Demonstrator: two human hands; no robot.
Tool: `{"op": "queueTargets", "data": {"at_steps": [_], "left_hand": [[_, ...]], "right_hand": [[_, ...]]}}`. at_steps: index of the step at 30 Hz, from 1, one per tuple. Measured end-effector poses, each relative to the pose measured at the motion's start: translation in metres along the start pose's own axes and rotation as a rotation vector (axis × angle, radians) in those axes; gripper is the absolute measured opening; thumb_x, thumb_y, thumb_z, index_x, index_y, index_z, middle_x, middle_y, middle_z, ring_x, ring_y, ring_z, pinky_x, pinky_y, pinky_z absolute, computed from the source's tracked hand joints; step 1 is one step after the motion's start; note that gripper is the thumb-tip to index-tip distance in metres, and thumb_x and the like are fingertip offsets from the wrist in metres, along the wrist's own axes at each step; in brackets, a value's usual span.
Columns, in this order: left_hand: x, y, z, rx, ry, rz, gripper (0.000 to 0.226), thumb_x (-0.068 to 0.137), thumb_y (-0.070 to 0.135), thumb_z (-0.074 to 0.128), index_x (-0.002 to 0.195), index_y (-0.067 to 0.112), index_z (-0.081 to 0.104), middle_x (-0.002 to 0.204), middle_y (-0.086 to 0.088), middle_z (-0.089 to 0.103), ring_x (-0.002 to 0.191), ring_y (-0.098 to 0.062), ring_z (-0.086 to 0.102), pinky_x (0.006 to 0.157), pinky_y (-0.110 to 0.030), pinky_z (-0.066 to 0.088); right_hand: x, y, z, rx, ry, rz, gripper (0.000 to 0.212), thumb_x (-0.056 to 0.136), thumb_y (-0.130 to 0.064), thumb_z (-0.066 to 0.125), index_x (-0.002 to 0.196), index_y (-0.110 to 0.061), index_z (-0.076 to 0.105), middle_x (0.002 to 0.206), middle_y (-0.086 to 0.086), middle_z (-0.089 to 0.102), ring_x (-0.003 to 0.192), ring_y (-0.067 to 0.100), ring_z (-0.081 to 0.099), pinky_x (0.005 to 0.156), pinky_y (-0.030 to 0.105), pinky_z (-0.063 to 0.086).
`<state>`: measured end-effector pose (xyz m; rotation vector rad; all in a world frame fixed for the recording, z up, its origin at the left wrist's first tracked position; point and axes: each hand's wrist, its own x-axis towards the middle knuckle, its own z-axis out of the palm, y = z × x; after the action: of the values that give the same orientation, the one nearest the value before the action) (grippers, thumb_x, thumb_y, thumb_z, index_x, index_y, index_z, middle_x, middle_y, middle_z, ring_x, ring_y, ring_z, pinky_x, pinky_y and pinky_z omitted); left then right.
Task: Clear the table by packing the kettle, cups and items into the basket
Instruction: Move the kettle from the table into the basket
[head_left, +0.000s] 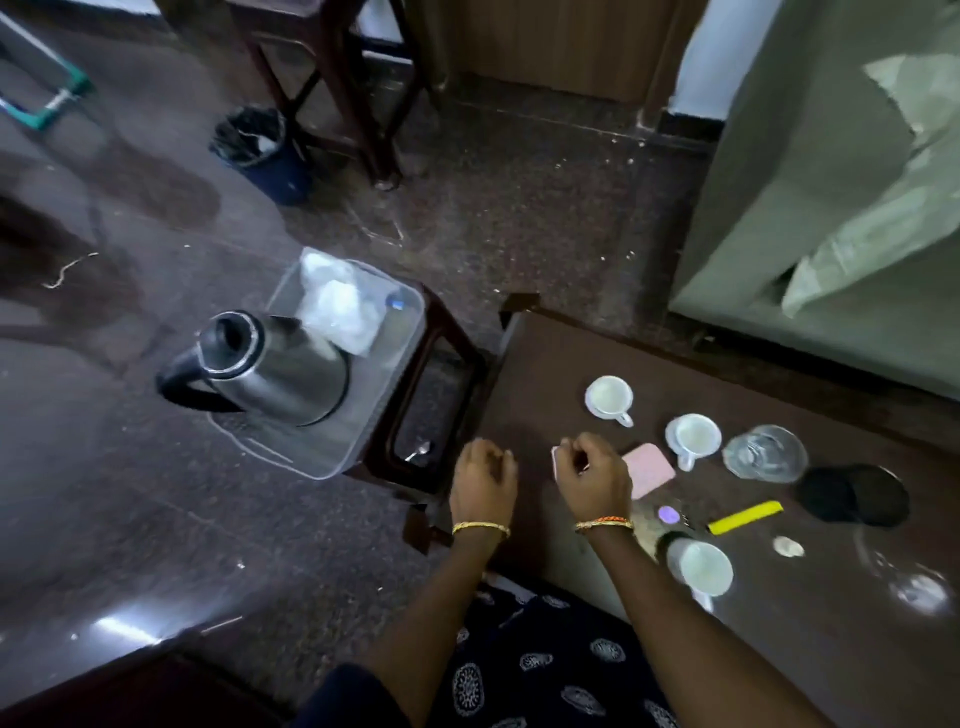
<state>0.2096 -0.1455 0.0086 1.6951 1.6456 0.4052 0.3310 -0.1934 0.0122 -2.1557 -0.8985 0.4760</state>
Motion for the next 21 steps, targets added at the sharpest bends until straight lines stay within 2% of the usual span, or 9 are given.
{"op": "queueTargets", "data": {"at_steps": [2, 6, 9, 12, 14, 15, 17, 19, 21], "left_hand": [[0.017, -0.020, -0.037, -0.074, 0.199, -0.063, 0.006, 0.084, 0.012, 0.061, 0.086, 0.007, 0.057, 0.091, -0.015, 0.059, 0.086, -0.031, 0.057, 0.080, -0.042, 0.048], [0.075, -0.064, -0.140, -0.135, 0.638, -0.296, 0.047, 0.076, 0.005, 0.064, 0.119, -0.009, 0.050, 0.119, -0.030, 0.050, 0.114, -0.042, 0.048, 0.100, -0.033, 0.031], [0.116, -0.091, -0.211, -0.216, 0.799, -0.290, 0.066, 0.075, 0.009, 0.062, 0.133, -0.010, 0.037, 0.138, -0.033, 0.036, 0.131, -0.042, 0.035, 0.111, -0.032, 0.022], [0.153, -0.118, -0.258, -0.217, 0.773, -0.248, 0.066, 0.081, 0.020, 0.051, 0.141, -0.001, 0.034, 0.149, -0.025, 0.030, 0.141, -0.033, 0.026, 0.116, -0.035, 0.019], [0.173, -0.135, -0.276, -0.171, 0.693, -0.280, 0.052, 0.088, 0.030, 0.043, 0.131, 0.002, 0.049, 0.139, -0.023, 0.047, 0.134, -0.033, 0.039, 0.112, -0.040, 0.029], [0.181, -0.140, -0.282, -0.169, 0.631, -0.299, 0.046, 0.092, 0.034, 0.040, 0.121, 0.002, 0.057, 0.130, -0.024, 0.054, 0.126, -0.035, 0.046, 0.107, -0.042, 0.034], [0.190, -0.146, -0.285, -0.147, 0.531, -0.294, 0.041, 0.097, 0.032, 0.039, 0.108, 0.000, 0.061, 0.117, -0.027, 0.057, 0.114, -0.037, 0.051, 0.099, -0.042, 0.038], [0.192, -0.148, -0.286, -0.068, 0.527, -0.299, 0.041, 0.098, 0.031, 0.039, 0.106, -0.002, 0.061, 0.113, -0.029, 0.058, 0.109, -0.039, 0.052, 0.093, -0.042, 0.039], [0.187, -0.147, -0.286, -0.026, 0.551, -0.335, 0.044, 0.098, 0.032, 0.036, 0.105, -0.004, 0.062, 0.112, -0.031, 0.058, 0.106, -0.042, 0.053, 0.089, -0.044, 0.040]], "right_hand": [[0.005, -0.030, 0.029, 0.061, -0.055, -0.046, 0.033, 0.081, -0.012, 0.062, 0.057, -0.016, 0.040, 0.053, 0.007, 0.047, 0.053, 0.023, 0.044, 0.051, 0.034, 0.038], [0.011, -0.108, 0.100, 0.184, -0.242, -0.116, 0.032, 0.084, -0.024, 0.060, 0.060, -0.021, 0.039, 0.046, -0.006, 0.035, 0.049, 0.008, 0.037, 0.050, 0.031, 0.037], [0.009, -0.156, 0.142, 0.249, -0.350, -0.111, 0.032, 0.080, -0.033, 0.059, 0.060, -0.017, 0.039, 0.044, -0.003, 0.039, 0.046, 0.005, 0.041, 0.051, 0.029, 0.036], [0.002, -0.194, 0.172, 0.292, -0.496, -0.095, 0.033, 0.077, -0.036, 0.058, 0.056, -0.018, 0.040, 0.048, 0.004, 0.051, 0.050, 0.007, 0.053, 0.056, 0.033, 0.046], [-0.002, -0.214, 0.186, 0.314, -0.614, -0.069, 0.032, 0.077, -0.037, 0.057, 0.056, -0.018, 0.043, 0.059, 0.018, 0.061, 0.064, 0.029, 0.064, 0.064, 0.040, 0.052], [-0.003, -0.223, 0.191, 0.315, -0.656, -0.065, 0.031, 0.077, -0.037, 0.056, 0.057, -0.017, 0.045, 0.063, 0.020, 0.064, 0.066, 0.032, 0.065, 0.065, 0.043, 0.054], [-0.006, -0.238, 0.199, 0.298, -0.717, -0.063, 0.029, 0.078, -0.036, 0.056, 0.056, -0.018, 0.051, 0.063, 0.013, 0.069, 0.063, 0.023, 0.066, 0.065, 0.040, 0.056], [-0.011, -0.250, 0.207, 0.311, -0.799, -0.019, 0.027, 0.081, -0.032, 0.057, 0.057, -0.021, 0.056, 0.062, 0.002, 0.071, 0.054, 0.004, 0.063, 0.060, 0.029, 0.054], [-0.017, -0.260, 0.212, 0.322, -0.896, 0.049, 0.024, 0.085, -0.030, 0.057, 0.063, -0.020, 0.062, 0.068, 0.001, 0.073, 0.054, 0.000, 0.062, 0.057, 0.025, 0.052]]}}
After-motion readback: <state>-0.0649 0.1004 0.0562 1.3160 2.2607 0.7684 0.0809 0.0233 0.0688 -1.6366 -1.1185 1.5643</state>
